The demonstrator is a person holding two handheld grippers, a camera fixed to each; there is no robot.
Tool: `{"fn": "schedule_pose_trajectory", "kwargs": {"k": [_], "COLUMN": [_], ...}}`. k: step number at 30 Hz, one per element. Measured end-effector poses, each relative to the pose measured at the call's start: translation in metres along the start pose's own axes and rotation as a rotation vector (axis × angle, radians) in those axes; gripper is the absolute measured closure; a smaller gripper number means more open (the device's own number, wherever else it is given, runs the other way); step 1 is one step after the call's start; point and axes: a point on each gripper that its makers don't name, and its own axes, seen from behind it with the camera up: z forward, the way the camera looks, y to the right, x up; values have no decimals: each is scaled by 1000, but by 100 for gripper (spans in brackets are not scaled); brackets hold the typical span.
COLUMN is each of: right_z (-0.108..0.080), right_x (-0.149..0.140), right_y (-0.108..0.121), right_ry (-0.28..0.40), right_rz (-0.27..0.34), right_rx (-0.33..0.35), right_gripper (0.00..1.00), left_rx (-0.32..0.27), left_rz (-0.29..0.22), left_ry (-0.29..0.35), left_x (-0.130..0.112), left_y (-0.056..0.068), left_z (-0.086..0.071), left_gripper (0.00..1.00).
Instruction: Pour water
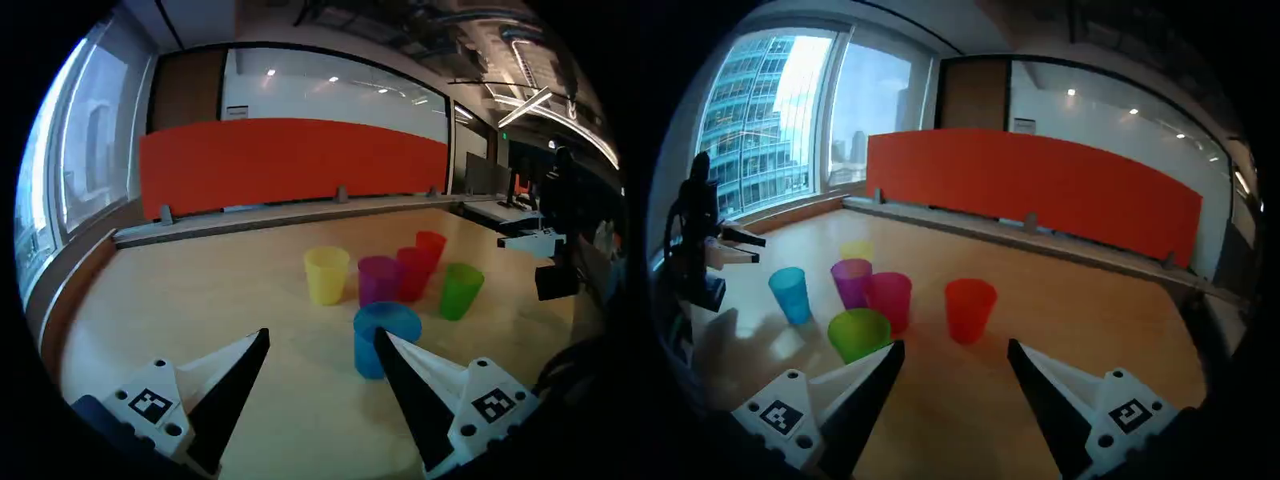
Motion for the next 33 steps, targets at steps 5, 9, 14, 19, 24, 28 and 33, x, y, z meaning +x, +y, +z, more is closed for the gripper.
{"fn": "schedule_pose_trajectory", "kwargs": {"k": [5,9,14,19,24,28,33], "right_z": [-3,-6,-9,-18,-29,-34,-37], "right_x": [16,27,36,45,52,52,51], "right_y": [17,29,43,53,64,71,71], "right_ry": [86,146,209,280,339,358,365], "right_rz": [28,60,98,119,149,173,189], "right_rx": [-104,-177,-254,-333,-403,-440,-452], "right_gripper": [0,0,0,0,0,0,1], "left_rx": [65,116,174,224,258,276,310], "left_rz": [-5,-15,-22,-34,-51,-53,-41], "left_ry": [66,111,168,221,270,293,316], "left_x": [15,26,38,49,58,61,64], "left_y": [-8,-15,-23,-29,-35,-40,-47], "left_z": [-3,-6,-9,-11,-14,-15,-17], "left_gripper": [3,3,3,3,3,3,3]}}
